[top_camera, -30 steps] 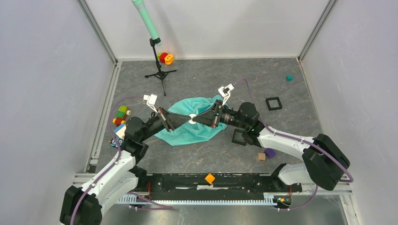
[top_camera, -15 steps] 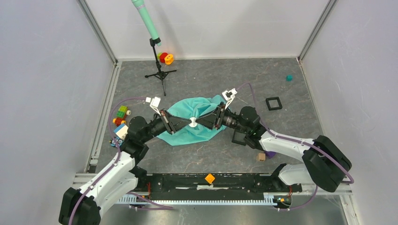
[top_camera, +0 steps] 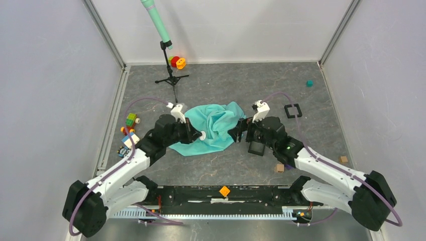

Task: Remove the brooch from the garment
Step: Place the brooch on the clothes.

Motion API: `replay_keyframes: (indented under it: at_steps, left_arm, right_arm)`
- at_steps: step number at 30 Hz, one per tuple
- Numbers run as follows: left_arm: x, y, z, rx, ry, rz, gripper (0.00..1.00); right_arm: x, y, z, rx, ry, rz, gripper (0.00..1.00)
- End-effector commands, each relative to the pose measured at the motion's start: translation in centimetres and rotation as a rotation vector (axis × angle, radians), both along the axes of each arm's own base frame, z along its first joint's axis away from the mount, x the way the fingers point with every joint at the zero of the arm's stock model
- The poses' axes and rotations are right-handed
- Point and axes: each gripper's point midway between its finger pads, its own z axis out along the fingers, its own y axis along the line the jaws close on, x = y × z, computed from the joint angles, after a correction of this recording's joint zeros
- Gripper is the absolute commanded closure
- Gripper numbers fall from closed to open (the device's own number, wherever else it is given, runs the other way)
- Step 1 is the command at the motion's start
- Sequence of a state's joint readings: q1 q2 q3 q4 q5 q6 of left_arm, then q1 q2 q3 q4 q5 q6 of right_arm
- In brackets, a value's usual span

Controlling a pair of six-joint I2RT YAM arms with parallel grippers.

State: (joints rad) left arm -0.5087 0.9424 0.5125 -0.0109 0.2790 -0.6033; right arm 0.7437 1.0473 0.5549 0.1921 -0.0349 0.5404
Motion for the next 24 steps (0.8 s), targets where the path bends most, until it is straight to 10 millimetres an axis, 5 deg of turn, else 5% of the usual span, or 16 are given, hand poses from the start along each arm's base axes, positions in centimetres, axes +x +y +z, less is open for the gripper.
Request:
replay_keyframes:
  at_steps: [1,4,8,17,22,24]
  left_arm:
    - [0.9,3.2,-2.2,0.414,-0.067,0.093,0.98]
    - [1.0,3.4,-2.5,0.595,-0.112,0.116,0.98]
    - [1.5,3.5,-3.4,0.790,-0.127,0.118,0.98]
    - [1.7,2.1,-5.7,0.929,-0.094,0.039,0.96]
    - [1.6,1.1,-6.8,0.938,-0.065,-0.012,0.85]
    - [1.4,0.5,-7.2,0.919,-0.049,-0.034,0.71]
  right_arm:
    - [0.7,-7.9,-3.4,-0.340,0.052,-0.271,0.02]
    - [0.5,-11.1,-4.5,-0.466,0.106,-0.383,0.02]
    - [0.1,-12.4,-5.6,-0.520,0.159,-0.415,0.02]
    - [0.1,-10.9,-8.8,-0.500,0.300,-0.404,0.02]
    - [0.4,-10.5,-9.7,-0.497,0.338,-0.422,0.02]
    - [0.5,-10.4,-9.9,-0.502,0.348,-0.429,0.02]
